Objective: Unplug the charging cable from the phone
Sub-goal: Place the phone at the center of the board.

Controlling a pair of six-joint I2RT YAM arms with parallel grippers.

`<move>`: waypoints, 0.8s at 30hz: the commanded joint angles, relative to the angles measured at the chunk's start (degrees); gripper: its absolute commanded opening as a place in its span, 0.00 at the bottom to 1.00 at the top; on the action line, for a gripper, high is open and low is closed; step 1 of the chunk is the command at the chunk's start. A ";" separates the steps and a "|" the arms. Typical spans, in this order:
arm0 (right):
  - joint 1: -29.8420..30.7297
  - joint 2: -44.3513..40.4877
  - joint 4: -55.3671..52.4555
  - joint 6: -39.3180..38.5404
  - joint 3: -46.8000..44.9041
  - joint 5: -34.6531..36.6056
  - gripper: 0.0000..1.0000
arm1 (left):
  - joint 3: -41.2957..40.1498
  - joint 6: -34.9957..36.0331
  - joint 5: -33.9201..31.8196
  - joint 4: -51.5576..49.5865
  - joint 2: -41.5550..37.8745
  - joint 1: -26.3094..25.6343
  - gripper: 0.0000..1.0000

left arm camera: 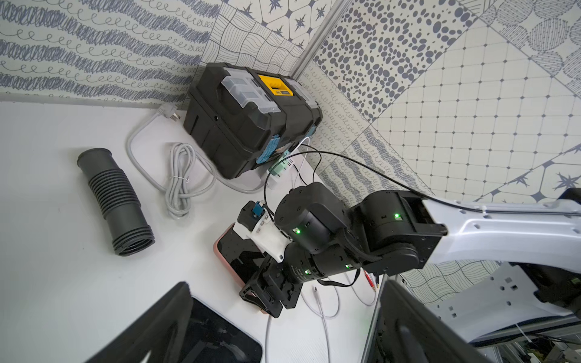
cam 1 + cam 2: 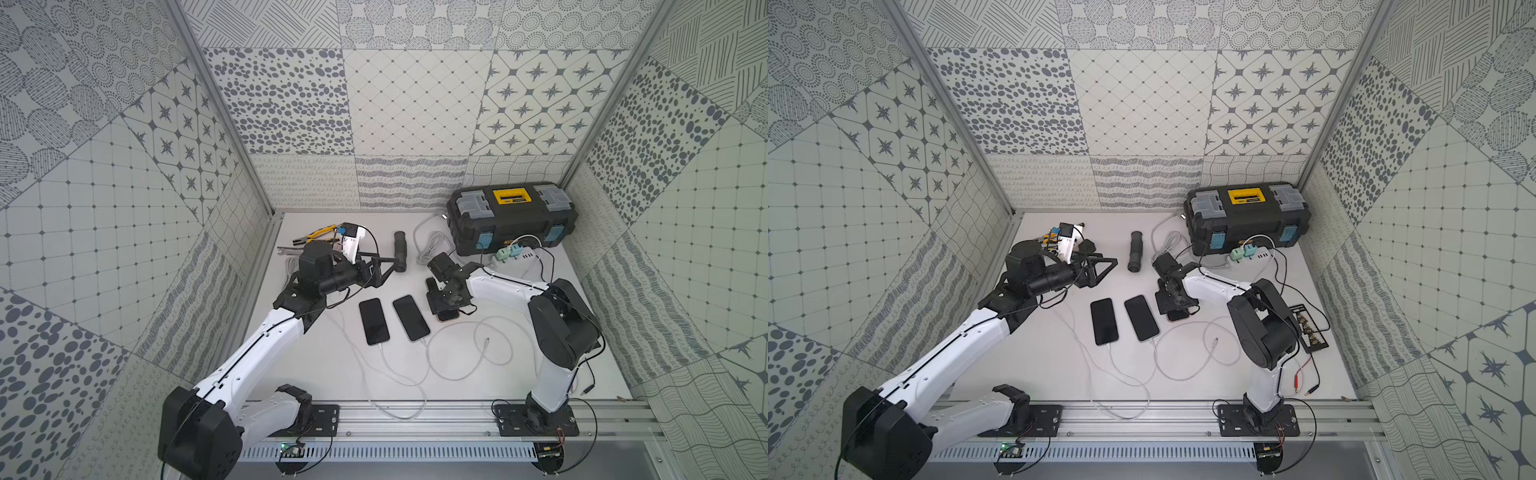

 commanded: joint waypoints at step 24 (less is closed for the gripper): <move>0.34 -1.59 -0.44 1.64 3.20 1.45 0.87 | -0.93 2.69 -2.95 -2.49 -2.33 0.91 0.98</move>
